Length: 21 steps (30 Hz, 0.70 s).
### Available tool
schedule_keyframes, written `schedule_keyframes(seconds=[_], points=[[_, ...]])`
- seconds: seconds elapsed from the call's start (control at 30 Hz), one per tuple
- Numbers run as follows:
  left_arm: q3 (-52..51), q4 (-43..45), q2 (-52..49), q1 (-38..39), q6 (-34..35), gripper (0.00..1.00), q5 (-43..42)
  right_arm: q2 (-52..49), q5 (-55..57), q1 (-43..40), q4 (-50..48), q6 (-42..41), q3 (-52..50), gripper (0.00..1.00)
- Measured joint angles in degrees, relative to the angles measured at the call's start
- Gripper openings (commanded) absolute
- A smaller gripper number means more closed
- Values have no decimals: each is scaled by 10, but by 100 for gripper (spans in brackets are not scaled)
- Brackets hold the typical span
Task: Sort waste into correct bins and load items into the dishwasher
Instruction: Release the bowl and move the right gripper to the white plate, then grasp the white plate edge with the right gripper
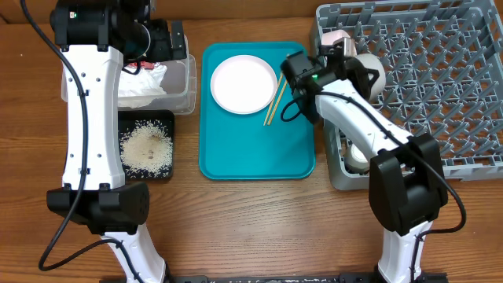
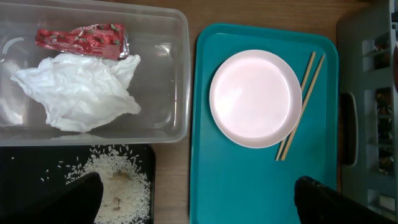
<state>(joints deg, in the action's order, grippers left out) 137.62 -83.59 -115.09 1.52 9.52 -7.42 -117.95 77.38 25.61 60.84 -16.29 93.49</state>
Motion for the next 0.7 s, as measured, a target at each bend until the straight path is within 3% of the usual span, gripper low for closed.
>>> schedule_keyframes(seconds=[0.1,0.13,0.57,0.63,0.7], points=[[0,0,0,0,0,100,0,0,-3,7,6,-3,-1,27],[0,0,0,0,0,100,0,0,-6,13,6,-2,-1,30],[0,0,0,0,0,100,0,0,-33,80,1,5,-2,50],[0,0,0,0,0,100,0,0,-42,82,-7,2,-2,70],[0,0,0,0,0,100,0,0,-65,83,-23,4,-1,78]])
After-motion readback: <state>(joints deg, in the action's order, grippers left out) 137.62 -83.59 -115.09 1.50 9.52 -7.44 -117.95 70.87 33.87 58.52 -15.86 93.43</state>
